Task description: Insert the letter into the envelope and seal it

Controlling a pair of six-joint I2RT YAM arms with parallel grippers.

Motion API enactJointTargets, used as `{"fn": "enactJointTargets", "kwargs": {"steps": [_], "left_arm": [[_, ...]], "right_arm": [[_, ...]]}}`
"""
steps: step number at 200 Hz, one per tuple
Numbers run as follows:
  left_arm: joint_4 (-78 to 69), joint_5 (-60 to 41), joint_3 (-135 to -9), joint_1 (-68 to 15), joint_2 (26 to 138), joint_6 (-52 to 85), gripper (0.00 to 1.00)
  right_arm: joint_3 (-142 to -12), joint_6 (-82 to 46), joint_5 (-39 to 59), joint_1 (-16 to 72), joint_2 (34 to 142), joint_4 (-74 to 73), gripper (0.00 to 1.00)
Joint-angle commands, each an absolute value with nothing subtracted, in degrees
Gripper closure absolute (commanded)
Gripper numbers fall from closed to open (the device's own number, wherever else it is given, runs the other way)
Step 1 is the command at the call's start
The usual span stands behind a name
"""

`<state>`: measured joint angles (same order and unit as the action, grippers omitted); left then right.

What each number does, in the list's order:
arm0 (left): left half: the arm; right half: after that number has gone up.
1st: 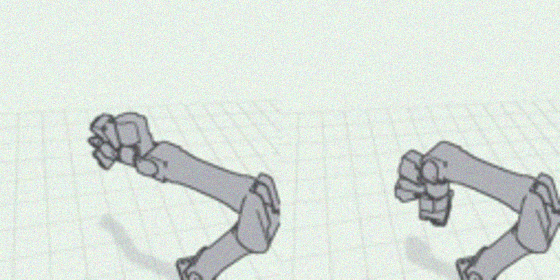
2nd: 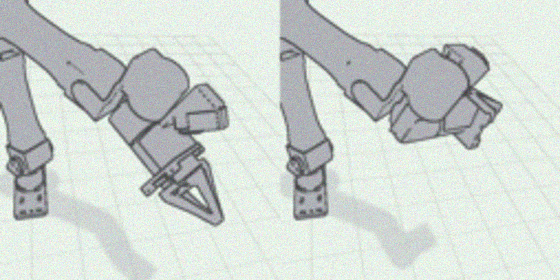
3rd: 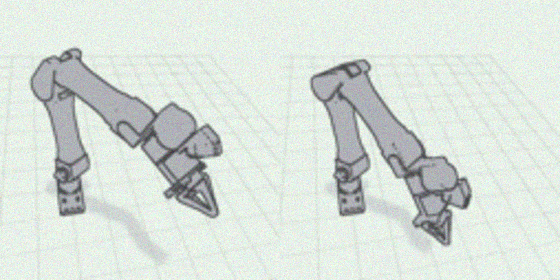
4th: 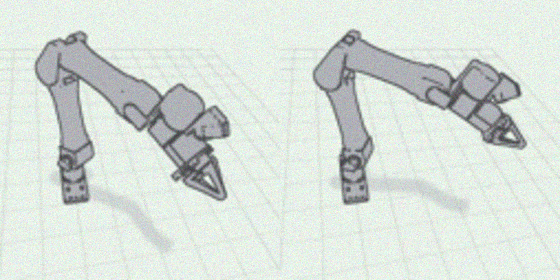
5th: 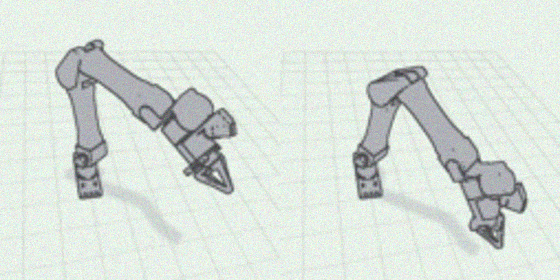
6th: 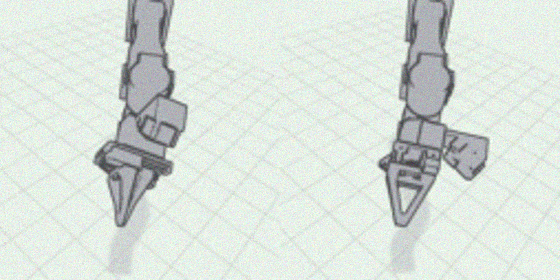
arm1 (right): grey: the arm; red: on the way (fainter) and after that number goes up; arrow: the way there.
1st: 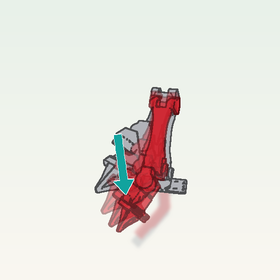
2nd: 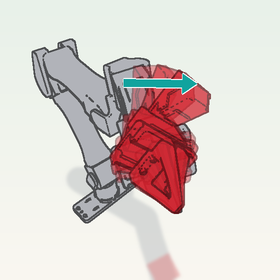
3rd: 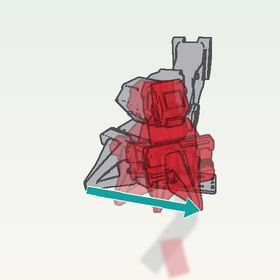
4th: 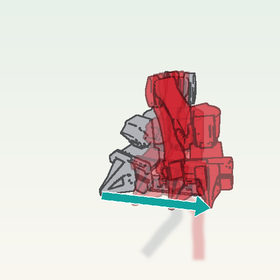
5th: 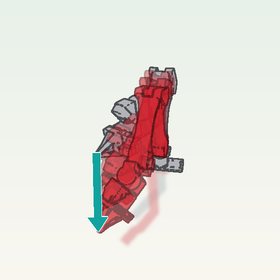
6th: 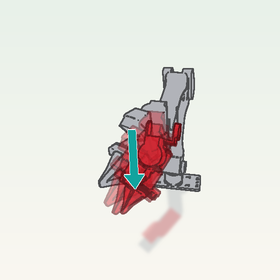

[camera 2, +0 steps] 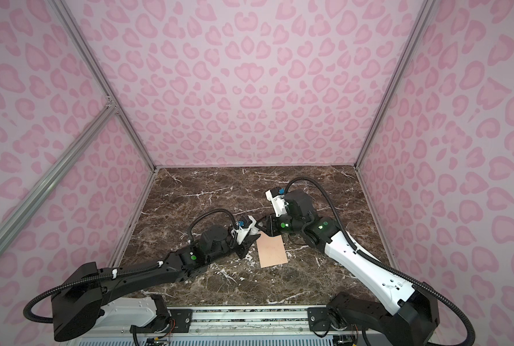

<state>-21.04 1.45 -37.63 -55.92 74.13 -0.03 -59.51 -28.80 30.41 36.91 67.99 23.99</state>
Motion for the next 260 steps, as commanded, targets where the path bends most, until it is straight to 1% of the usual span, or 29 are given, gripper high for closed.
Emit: {"fn": "enactJointTargets", "kwargs": {"steps": [1,54,141,197,228,260], "left_arm": [[-23.93,-0.52,-38.83,-56.59,74.03,-1.32,0.96],[-24.68,-0.42,-39.45,-56.69,72.54,-0.99,0.96],[-29.37,-0.47,-39.45,-56.69,69.64,1.01,0.96],[-32.26,-2.71,-39.11,-56.60,66.34,1.76,0.96],[-29.93,-2.98,-39.44,-56.57,65.91,0.80,0.96],[-27.61,-2.24,-39.00,-56.56,66.35,-0.30,0.96]], "right_arm": [[-60.63,-27.60,30.72,38.09,68.82,24.06,0.77],[-61.09,-27.76,29.01,39.79,69.24,24.78,0.78],[-58.95,-27.95,20.92,45.03,69.47,23.38,0.84],[-57.13,-28.39,20.39,46.32,71.45,21.71,0.83],[-57.96,-27.78,20.28,46.27,71.67,22.39,0.83],[-60.88,-26.33,18.90,46.16,71.80,25.05,0.80]]}}
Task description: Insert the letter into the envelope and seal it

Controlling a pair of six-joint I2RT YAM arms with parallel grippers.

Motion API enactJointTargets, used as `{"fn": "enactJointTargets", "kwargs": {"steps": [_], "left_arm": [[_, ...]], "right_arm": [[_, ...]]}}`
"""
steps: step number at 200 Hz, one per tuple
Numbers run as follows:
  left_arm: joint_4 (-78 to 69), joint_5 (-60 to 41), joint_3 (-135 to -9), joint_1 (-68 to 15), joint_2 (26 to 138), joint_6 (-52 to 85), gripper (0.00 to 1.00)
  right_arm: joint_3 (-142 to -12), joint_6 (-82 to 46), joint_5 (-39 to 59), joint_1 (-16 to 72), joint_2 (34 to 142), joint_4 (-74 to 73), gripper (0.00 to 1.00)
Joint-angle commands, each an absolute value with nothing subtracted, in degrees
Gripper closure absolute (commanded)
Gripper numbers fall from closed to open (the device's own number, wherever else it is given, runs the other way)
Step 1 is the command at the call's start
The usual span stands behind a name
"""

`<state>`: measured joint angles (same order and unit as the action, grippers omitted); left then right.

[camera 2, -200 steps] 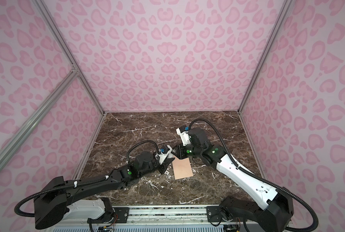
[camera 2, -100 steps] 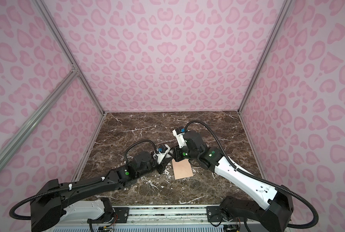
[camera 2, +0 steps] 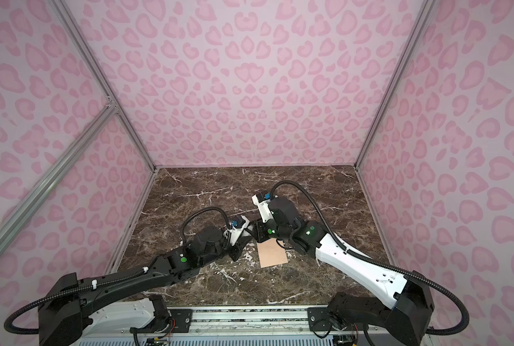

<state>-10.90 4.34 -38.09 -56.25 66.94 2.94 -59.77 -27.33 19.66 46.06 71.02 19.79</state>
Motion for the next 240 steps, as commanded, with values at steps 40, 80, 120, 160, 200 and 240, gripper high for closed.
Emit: {"fn": "enactJointTargets", "kwargs": {"steps": [40,80,120,160,200,240], "left_arm": [[-25.33,-0.78,-37.82,-56.60,66.80,-1.83,0.96],[-24.87,-0.61,-37.01,-56.60,67.41,-1.34,0.96],[-25.38,-0.73,-36.47,-56.59,67.85,-0.27,0.96],[-23.13,1.06,-35.99,-56.52,67.64,0.65,0.96],[-15.67,5.83,-35.79,-56.11,66.21,4.15,0.96],[2.06,14.84,-38.19,-54.57,65.48,13.60,0.93]], "right_arm": [[-64.31,-24.57,17.34,45.05,71.37,28.01,0.78],[-66.22,-23.91,16.82,44.56,71.32,29.23,0.69],[-67.32,-23.53,16.30,43.89,70.18,29.66,0.60],[-67.06,-24.23,16.57,41.43,67.72,29.53,0.53],[-62.89,-24.81,13.60,37.16,62.70,28.50,0.50],[-53.94,-25.35,10.22,33.05,58.37,24.84,0.51]]}}
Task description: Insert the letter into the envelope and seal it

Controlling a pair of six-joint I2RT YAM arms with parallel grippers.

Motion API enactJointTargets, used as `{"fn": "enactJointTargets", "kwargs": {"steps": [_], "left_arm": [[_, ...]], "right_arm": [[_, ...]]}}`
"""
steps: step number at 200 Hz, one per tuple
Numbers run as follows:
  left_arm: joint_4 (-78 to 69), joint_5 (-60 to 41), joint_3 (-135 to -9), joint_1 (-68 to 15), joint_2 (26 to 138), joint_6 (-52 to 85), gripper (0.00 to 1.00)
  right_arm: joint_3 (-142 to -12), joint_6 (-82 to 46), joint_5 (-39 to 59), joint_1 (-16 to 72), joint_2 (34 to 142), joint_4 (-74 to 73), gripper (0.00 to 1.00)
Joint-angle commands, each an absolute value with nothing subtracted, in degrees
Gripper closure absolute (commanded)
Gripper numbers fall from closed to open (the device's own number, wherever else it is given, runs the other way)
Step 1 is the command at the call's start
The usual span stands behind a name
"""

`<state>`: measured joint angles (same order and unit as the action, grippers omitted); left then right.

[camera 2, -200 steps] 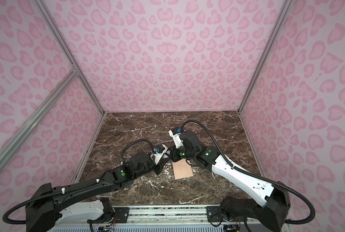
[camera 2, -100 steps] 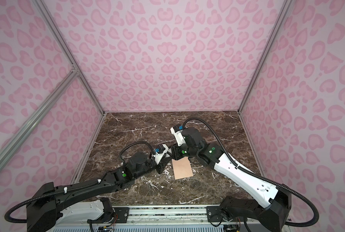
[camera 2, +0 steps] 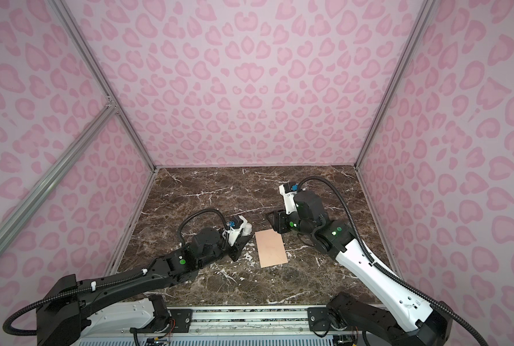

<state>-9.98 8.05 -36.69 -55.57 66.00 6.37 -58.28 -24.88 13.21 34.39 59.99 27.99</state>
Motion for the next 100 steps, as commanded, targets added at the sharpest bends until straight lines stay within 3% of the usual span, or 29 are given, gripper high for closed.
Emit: {"fn": "enactJointTargets", "kwargs": {"steps": [1,53,100], "left_arm": [[2.43,14.85,-38.17,-54.49,65.48,13.74,0.92],[17.33,12.85,-39.60,-50.62,68.40,28.24,0.88],[24.29,6.82,-42.05,-47.78,76.17,33.36,0.88]], "right_arm": [[-53.69,-25.42,10.21,32.96,58.27,24.68,0.50],[-42.36,-28.46,9.90,28.77,55.31,16.95,0.51],[-39.68,-28.96,9.25,28.13,55.23,15.89,0.51]]}}
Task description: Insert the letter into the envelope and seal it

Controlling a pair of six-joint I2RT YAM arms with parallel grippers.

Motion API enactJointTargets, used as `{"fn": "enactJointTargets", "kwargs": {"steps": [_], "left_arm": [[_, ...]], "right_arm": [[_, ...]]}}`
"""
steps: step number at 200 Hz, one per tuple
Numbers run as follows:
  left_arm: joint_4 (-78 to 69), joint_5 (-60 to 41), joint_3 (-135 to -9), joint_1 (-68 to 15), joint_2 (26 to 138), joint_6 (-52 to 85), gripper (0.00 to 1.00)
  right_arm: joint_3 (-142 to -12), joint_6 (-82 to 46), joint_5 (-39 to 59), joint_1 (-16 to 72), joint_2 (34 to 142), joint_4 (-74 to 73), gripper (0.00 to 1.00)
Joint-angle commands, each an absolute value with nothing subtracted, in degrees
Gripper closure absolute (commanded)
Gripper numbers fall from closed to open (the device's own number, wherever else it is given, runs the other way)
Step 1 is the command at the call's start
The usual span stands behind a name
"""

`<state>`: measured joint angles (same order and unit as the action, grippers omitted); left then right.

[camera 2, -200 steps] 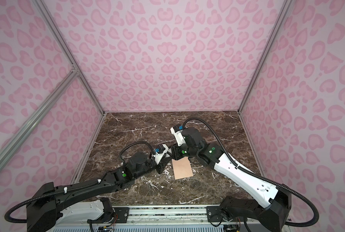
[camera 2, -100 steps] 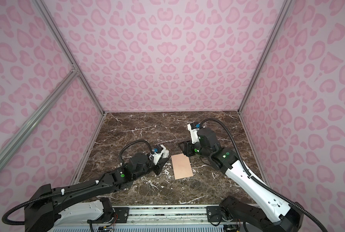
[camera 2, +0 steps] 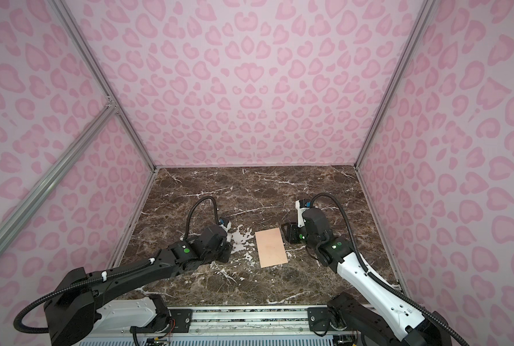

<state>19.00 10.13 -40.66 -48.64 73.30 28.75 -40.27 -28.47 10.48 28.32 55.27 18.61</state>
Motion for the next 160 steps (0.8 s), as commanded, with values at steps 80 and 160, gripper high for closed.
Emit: {"fn": "enactJointTargets", "kwargs": {"steps": [80,160], "left_arm": [[25.71,4.03,-40.79,-44.06,83.39,36.74,0.86],[25.11,3.36,-40.58,-43.17,87.53,37.18,0.73]], "right_arm": [[-38.15,-28.74,8.35,27.09,53.09,17.04,0.51],[-38.59,-28.48,8.68,26.75,53.62,17.18,0.51]]}}
